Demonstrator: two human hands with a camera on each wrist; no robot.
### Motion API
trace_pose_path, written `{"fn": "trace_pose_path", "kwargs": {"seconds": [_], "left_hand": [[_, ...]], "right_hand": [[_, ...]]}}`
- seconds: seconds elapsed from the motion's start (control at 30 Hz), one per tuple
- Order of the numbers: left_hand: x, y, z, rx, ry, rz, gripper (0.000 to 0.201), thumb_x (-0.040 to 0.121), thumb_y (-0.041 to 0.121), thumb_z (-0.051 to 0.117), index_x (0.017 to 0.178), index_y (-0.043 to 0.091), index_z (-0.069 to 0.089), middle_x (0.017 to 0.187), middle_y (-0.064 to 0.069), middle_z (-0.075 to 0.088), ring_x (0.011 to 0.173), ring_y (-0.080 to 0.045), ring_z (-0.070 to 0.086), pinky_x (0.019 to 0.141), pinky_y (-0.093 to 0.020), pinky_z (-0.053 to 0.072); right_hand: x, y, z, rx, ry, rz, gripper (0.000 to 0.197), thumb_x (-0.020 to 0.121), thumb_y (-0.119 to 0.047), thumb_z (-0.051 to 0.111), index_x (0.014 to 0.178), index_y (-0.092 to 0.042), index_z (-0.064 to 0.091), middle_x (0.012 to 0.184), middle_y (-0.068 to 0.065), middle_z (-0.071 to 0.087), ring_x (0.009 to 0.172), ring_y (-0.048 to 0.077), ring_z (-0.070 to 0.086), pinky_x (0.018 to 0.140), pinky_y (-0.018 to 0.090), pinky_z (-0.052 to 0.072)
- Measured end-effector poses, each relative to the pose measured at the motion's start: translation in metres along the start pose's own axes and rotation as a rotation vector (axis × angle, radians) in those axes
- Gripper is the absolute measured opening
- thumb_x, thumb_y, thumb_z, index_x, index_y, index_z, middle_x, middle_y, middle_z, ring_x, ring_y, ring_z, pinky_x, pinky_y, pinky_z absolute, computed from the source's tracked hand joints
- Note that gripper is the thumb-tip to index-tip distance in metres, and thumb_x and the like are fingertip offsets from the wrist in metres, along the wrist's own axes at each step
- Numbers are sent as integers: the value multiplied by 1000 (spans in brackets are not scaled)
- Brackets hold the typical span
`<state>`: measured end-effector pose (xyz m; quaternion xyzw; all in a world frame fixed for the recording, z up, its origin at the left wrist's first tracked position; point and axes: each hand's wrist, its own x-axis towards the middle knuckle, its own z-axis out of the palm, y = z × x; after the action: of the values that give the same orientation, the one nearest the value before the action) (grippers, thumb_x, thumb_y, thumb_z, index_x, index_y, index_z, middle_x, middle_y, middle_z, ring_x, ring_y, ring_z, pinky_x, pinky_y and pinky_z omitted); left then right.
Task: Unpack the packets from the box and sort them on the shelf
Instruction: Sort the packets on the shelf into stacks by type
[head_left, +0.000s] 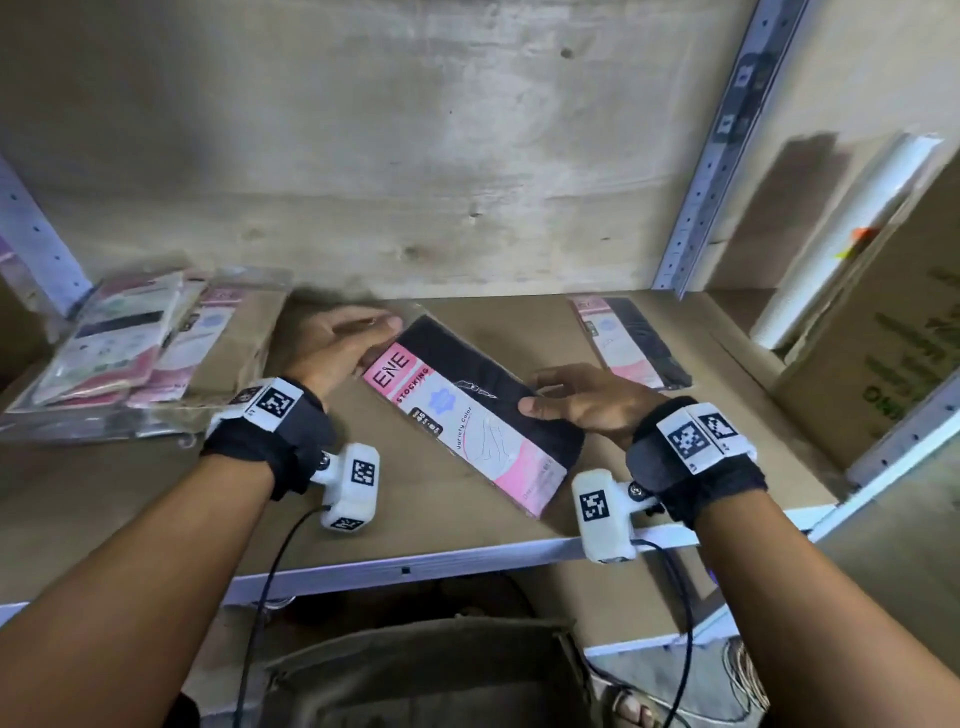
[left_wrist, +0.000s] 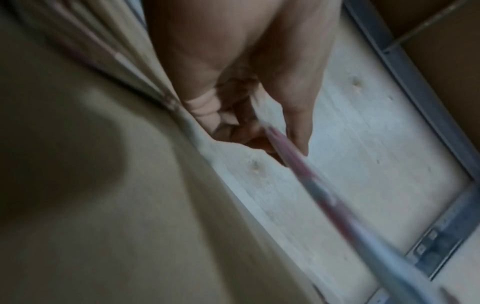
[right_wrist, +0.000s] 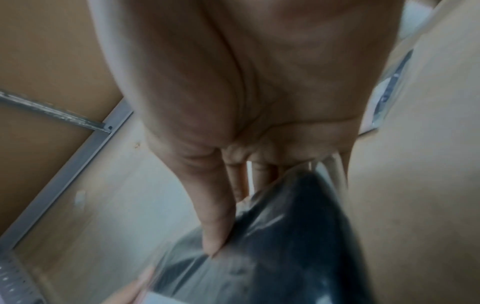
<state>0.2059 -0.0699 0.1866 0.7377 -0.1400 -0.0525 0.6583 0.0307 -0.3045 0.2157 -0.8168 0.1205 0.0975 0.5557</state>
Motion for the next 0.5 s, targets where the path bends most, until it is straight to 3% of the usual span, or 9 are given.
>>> {"fn": "trace_pose_path", "kwargs": {"seconds": [0.13, 0.2, 0.3, 0.4, 0.5], "left_hand": [[-4, -5, -6, 195, -125, 86, 7, 85, 23, 75, 86, 17, 75, 59, 4, 71, 43, -3, 57, 41, -15, 42], [-8, -4, -1, 249, -141, 117, 16, 94, 23, 65, 80, 16, 69, 55, 5, 66, 41, -1, 56, 40, -14, 42], [-13, 1, 4, 232, -124, 127, 35, 101, 29, 51, 71, 12, 58, 53, 1, 52, 33, -1, 47, 33, -13, 34], [-16, 4, 2, 284, -82, 172, 49, 100, 41, 48, 60, 14, 51, 41, 6, 45, 30, -2, 40, 33, -14, 32], [-16, 8, -2, 445, -21, 184, 60, 98, 54, 43, 54, 14, 47, 38, 5, 43, 30, -3, 40, 44, -21, 37]], "right_hand": [[-4, 5, -4, -64, -49, 28, 32, 95, -12, 62, 123, 3, 61, 120, 26, 67, 101, 31, 65, 96, 43, 52], [-5, 6, -3, -58, -53, 33, 31, 95, -11, 63, 122, 3, 61, 117, 25, 68, 100, 32, 65, 97, 46, 51], [-6, 8, -3, -11, -76, 22, 31, 94, -8, 62, 123, 4, 60, 107, 18, 69, 98, 29, 65, 89, 38, 53], [-9, 8, -4, 9, -91, 22, 23, 94, -7, 62, 116, -3, 63, 101, 12, 70, 92, 25, 65, 77, 23, 54], [-12, 7, -6, 19, -99, 6, 21, 94, -8, 62, 115, -5, 63, 109, 18, 67, 97, 27, 63, 83, 28, 51]]}}
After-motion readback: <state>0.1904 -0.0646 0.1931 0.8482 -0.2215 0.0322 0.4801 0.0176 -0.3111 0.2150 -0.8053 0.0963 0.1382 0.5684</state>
